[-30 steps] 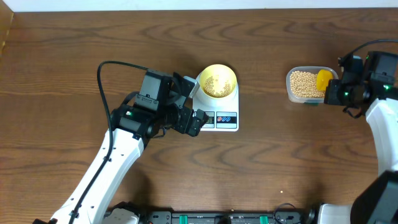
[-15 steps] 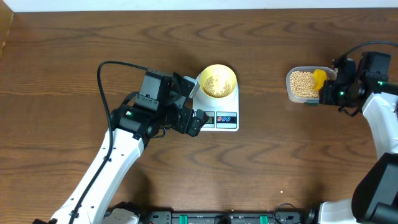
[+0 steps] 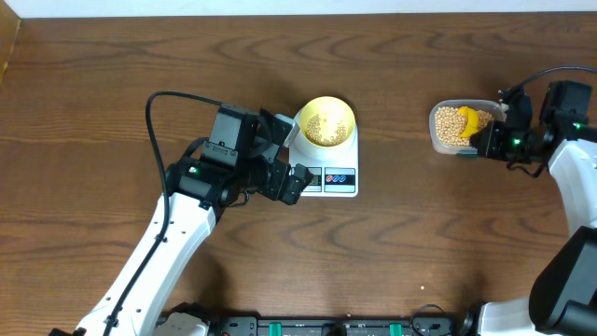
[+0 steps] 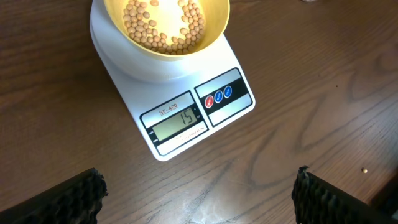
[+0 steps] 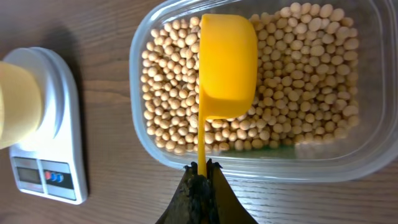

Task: Scoop item into bowl and weigh 50g on scale
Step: 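Lower the scoop into the soybean tub with the right gripper, then drag the scoop through the soybeans to fill it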

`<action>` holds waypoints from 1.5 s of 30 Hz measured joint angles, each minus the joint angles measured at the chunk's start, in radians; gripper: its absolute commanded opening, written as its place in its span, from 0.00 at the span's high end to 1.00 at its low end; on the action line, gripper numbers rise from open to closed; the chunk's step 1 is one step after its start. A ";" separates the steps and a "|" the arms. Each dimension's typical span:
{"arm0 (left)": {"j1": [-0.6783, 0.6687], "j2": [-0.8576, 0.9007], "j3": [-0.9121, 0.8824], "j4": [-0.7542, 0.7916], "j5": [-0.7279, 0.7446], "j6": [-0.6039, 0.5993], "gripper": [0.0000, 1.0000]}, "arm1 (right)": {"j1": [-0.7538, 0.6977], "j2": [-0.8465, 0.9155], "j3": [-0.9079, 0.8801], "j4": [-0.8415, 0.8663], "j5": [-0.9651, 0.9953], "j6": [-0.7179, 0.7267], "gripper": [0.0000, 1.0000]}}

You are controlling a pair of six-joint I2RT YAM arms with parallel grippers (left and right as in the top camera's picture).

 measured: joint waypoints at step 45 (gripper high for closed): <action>0.000 0.000 0.000 0.000 0.000 0.000 0.02 | -0.243 0.004 -0.085 0.050 -0.428 0.188 0.99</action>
